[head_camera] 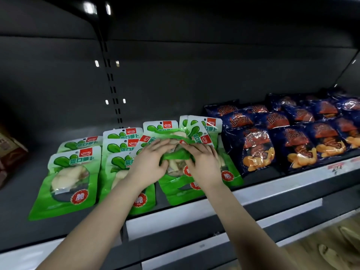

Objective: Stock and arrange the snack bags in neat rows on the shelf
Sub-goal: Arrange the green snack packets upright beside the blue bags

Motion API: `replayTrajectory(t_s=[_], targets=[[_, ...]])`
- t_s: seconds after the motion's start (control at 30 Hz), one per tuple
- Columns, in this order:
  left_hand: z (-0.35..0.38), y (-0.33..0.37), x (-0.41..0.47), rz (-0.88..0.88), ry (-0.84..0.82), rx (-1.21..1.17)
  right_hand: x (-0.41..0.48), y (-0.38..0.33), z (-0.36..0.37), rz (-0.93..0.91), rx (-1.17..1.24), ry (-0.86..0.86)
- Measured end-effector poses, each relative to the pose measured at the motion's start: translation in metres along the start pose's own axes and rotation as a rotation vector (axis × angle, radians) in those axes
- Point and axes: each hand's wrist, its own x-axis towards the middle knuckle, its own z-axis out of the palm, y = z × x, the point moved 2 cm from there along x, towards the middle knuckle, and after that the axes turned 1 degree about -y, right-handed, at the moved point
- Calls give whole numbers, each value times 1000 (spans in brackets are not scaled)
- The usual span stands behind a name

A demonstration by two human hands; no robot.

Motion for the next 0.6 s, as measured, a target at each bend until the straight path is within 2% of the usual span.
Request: replayTrajectory(t_s=[0.17, 0.3, 0.37, 0.43, 0.5, 0.57, 0.6], targets=[[-11, 7, -4, 32, 268, 1, -2, -2, -5, 81, 72, 151], [-24, 11, -7, 38, 515, -100, -1, 1, -4, 146, 129, 151], [-33, 13, -11, -42, 651, -201, -2, -1, -5, 145, 124, 160], [-42, 16, -14, -193, 748, -408, -1, -4, -7, 140, 148, 158], [-46, 15, -15, -298, 763, -708, -1, -4, -9, 120, 179, 134], [-42, 6, -11, -453, 568, -1093, -1, -9, -17, 113, 252, 69], [-38, 2, -10, -521, 444, -1176, -2, -13, -22, 133, 339, 14]])
